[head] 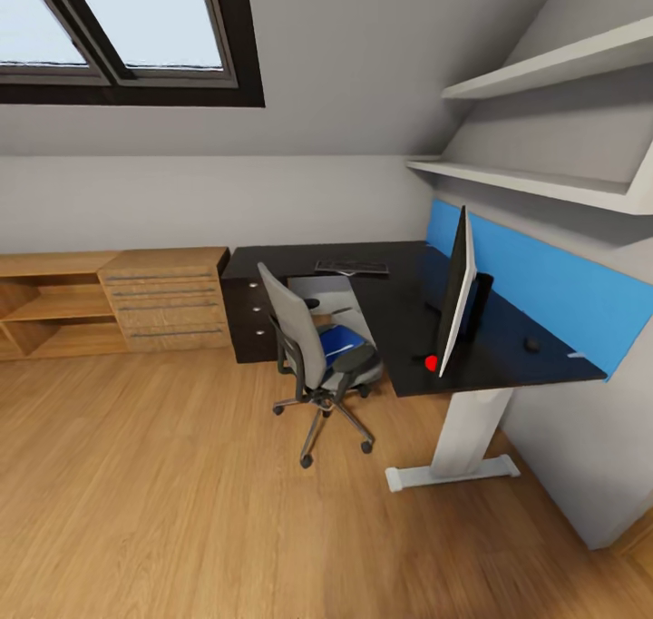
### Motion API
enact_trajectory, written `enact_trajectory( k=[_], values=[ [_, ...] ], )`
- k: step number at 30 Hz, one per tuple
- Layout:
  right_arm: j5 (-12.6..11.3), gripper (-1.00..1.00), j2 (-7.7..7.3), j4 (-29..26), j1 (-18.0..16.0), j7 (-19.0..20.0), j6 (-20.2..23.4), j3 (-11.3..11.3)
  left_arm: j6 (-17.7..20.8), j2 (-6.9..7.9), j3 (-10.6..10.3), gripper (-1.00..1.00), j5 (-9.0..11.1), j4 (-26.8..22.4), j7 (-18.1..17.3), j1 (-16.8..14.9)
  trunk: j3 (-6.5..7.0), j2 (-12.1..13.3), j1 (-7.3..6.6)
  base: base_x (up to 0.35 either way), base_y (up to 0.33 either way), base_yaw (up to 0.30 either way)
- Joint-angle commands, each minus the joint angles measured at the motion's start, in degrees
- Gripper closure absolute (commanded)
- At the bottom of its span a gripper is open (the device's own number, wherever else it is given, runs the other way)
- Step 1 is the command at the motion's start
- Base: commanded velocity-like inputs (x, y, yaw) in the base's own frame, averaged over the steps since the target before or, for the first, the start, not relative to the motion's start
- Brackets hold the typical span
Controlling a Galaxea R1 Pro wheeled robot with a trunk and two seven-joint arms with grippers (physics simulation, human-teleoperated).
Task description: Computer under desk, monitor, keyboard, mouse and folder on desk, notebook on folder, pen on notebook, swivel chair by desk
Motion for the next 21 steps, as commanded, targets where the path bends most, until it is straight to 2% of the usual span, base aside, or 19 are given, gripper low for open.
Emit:
enact_trajectory(
  k=[1,5,11,19,20,21],
  values=[
    [0.6,-1.0,0.0,0.1,0.0,-0.6,-0.1,0.4,-0.1,-0.02,-0.1,-1.0,0.2,-0.1,0.1,0.0,-0.24,-0.5,0.23,0.0,-0.001,0.006],
    [0.6,-1.0,-0.02,0.1,0.0,-0.6,0.0,2.2,-0.1,-0.06,0.1,-1.0,0.3,-0.1,0.1,0.0,-0.96,-2.1,1.11,0.0,0.0,0.003],
    [0.5,-1.0,0.01,0.1,0.0,-0.6,0.0,3.6,-0.1,-0.16,-0.1,-1.0,0.2,-0.1,0.1,0.0,-2.04,-4.5,2.43,0.0,0.0,0.001],
    [0.5,-1.0,-0.02,-0.2,0.0,-0.5,0.0,3.8,0.6,-0.16,-0.2,-1.0,0.2,-1.1,0.1,0.0,-3.47,-7.7,4.18,0.0,0.0,0.0],
    [-0.1,-1.0,1.31,-21.8,-5.3,4.2,26.5,3.8,34.3,-2.72,-0.5,-1.0,-0.6,-33.4,12.8,-0.1,-3.65,-8.1,4.4,0.0,0.0,0.0],
    [-0.4,-1.0,1.83,-23.6,-7.1,5.4,30.7,3.8,39.0,-2.82,-0.5,-1.0,-0.9,-37.5,13.1,-0.6,-3.83,-8.5,4.62,0.0,0.0,0.0]
  ],
)
